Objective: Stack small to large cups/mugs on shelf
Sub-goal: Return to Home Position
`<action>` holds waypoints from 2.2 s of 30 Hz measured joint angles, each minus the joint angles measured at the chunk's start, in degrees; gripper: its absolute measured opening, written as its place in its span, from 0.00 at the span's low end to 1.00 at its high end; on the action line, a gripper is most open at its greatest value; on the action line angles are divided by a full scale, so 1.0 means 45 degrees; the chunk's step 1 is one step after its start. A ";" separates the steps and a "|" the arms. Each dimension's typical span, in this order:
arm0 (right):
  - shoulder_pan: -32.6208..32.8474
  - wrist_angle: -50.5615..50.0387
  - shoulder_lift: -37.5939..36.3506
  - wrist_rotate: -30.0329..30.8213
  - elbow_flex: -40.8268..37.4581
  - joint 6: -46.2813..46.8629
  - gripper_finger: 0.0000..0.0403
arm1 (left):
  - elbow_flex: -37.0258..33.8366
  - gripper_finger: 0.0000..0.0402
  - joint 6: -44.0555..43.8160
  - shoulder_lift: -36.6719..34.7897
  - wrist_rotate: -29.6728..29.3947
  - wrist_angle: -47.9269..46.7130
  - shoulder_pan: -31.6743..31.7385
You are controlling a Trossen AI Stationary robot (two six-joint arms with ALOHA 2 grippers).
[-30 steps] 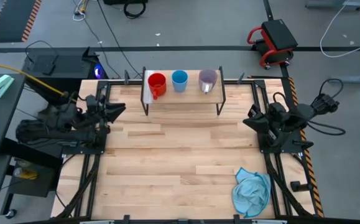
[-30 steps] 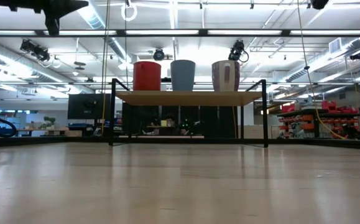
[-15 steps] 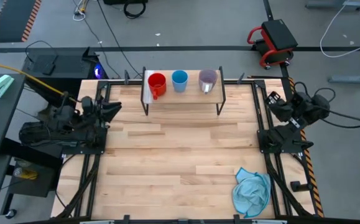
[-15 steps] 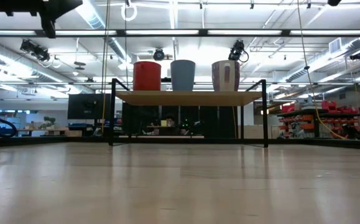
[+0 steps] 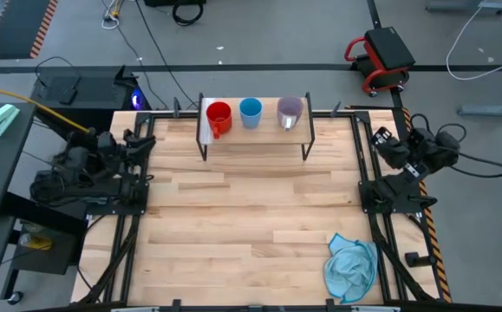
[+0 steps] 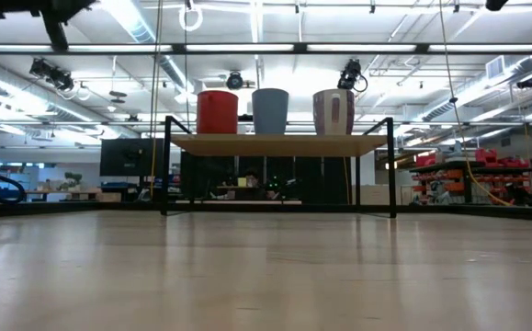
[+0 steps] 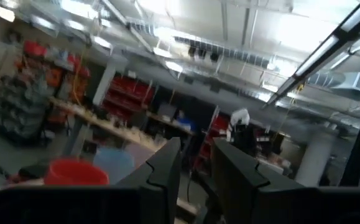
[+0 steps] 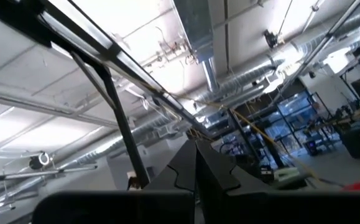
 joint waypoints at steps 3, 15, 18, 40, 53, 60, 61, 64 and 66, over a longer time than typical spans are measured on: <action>0.0000 0.0104 0.0135 0.0005 -0.0450 0.0354 0.03 | -0.0470 0.24 -0.0495 0.0016 0.0196 -0.0105 -0.0002; 0.0004 0.2770 0.0211 0.0005 -0.3780 0.0976 0.03 | -0.3455 0.24 -0.1118 0.0026 -0.0252 0.1365 -0.0005; 0.0000 0.2773 0.0211 0.0005 -0.4122 0.1061 0.03 | -0.3913 0.23 -0.1128 0.0019 -0.0421 0.1390 0.0000; -0.0010 -0.3645 0.0399 0.0005 -0.4727 0.1142 0.03 | -0.4644 0.21 0.0834 0.0027 -0.0883 0.0567 -0.0002; -0.0010 -0.3642 0.0453 0.0005 -0.4349 0.1258 0.03 | -0.4654 0.22 0.0791 0.0029 -0.0883 0.0554 0.0000; -0.0010 -0.3648 0.0450 0.0005 -0.4349 0.1257 0.03 | -0.4654 0.21 0.0790 0.0029 -0.0883 0.0544 0.0000; -0.0010 -0.3648 0.0454 0.0005 -0.4349 0.1257 0.03 | -0.4654 0.22 0.0786 0.0029 -0.0883 0.0544 0.0000; -0.0010 -0.3648 0.0454 0.0005 -0.4349 0.1258 0.03 | -0.4654 0.23 0.0786 0.0028 -0.0883 0.0544 0.0000; -0.0010 -0.3648 0.0454 0.0005 -0.4349 0.1258 0.03 | -0.4658 0.23 0.0786 0.0026 -0.0883 0.0542 0.0000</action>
